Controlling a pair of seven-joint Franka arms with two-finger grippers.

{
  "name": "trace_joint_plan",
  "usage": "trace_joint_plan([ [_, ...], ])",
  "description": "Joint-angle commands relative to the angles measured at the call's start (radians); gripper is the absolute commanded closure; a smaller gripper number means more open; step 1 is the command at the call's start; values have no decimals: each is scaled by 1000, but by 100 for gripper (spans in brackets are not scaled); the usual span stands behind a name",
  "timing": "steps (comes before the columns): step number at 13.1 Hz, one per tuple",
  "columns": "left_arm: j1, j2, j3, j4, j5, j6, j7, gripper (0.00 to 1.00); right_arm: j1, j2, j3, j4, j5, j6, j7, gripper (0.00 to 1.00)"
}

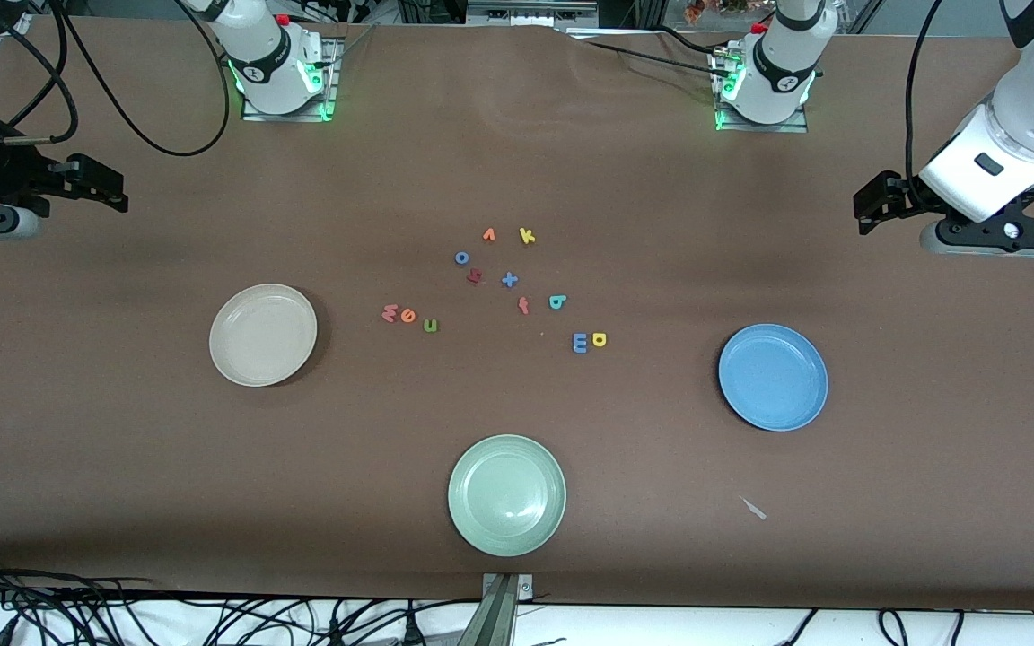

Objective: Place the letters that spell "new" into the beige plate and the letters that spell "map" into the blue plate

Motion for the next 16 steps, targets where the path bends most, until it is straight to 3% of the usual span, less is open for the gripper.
trace_joint_plan([
  [1,0,15,2,31,-26,-21,24,0,-1,-7,3,-16,-3,-30,38,0],
  [16,-4,20,0,31,-27,-20,22,0,4,4,6,15,-8,-30,40,0],
])
